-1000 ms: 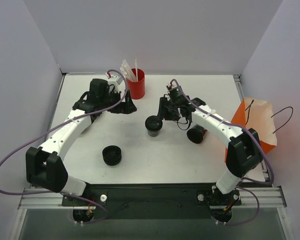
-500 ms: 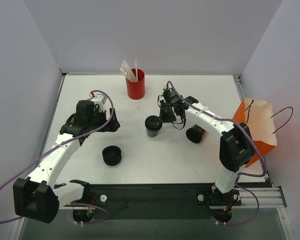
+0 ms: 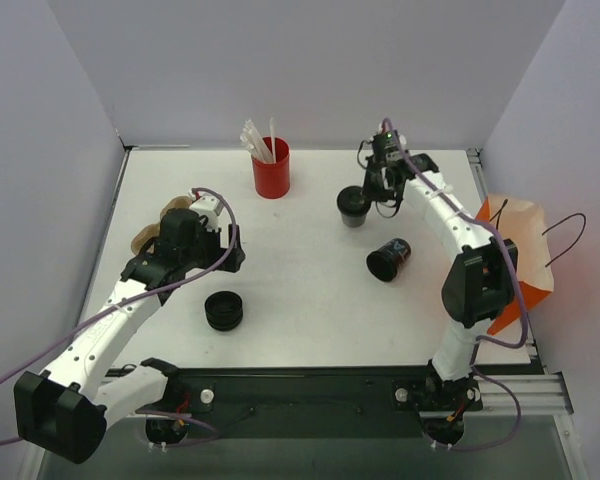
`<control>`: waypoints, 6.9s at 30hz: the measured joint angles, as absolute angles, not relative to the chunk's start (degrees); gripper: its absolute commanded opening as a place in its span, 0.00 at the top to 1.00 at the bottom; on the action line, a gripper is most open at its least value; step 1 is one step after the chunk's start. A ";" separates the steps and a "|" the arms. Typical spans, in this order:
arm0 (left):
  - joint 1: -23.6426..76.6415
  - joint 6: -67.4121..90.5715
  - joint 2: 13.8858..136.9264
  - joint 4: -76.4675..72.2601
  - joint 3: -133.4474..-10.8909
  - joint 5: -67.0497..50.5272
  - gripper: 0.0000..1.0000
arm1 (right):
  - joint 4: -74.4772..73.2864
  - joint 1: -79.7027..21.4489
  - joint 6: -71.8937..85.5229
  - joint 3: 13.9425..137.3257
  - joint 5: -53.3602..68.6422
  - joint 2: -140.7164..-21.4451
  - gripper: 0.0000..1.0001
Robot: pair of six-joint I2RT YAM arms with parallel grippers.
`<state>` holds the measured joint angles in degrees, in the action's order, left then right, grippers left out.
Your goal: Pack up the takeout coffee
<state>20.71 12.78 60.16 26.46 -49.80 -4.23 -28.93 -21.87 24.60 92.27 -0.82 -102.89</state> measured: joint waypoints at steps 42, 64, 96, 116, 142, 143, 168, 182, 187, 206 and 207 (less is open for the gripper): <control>24.69 9.82 52.34 26.79 -49.30 6.87 0.03 | -29.61 -33.08 7.20 73.87 -16.03 -92.27 0.37; 25.32 9.82 52.31 26.79 -49.19 6.87 0.03 | -27.86 -36.21 6.81 78.04 -37.93 -107.77 1.00; 26.48 9.80 51.77 26.79 -48.73 6.94 0.03 | -51.44 -13.02 15.27 88.05 15.59 -109.12 0.70; 26.70 9.82 51.62 26.76 -48.64 8.86 0.03 | -51.59 -7.55 16.73 96.66 17.21 -104.84 0.58; 27.18 10.22 48.97 26.37 -47.68 9.69 0.03 | -64.93 9.08 6.52 105.58 -5.13 -81.03 0.23; 27.22 10.22 48.99 26.37 -47.64 9.54 0.03 | -65.01 9.08 6.33 105.80 -4.75 -81.14 0.23; 27.77 10.02 50.57 26.35 -47.57 8.10 0.03 | -63.77 14.35 2.98 98.24 -1.72 -78.32 0.28; 27.86 10.00 51.11 26.35 -47.57 7.64 0.03 | -60.53 15.00 -1.72 91.74 2.37 -77.82 1.00; 28.36 9.98 51.11 26.35 -47.53 7.66 0.03 | -62.43 13.26 -3.14 95.83 -0.67 -73.73 1.00; 28.45 10.26 42.94 26.70 -46.35 24.14 0.03 | -67.02 -43.86 -10.63 126.82 -4.60 -72.34 1.00; 28.45 10.31 42.04 26.92 -46.37 24.93 0.03 | -66.17 -47.44 -11.68 128.38 -6.13 -74.26 1.00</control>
<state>28.45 10.31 42.04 26.92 -46.37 24.93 -66.17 -47.44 -11.68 128.38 -6.13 -74.26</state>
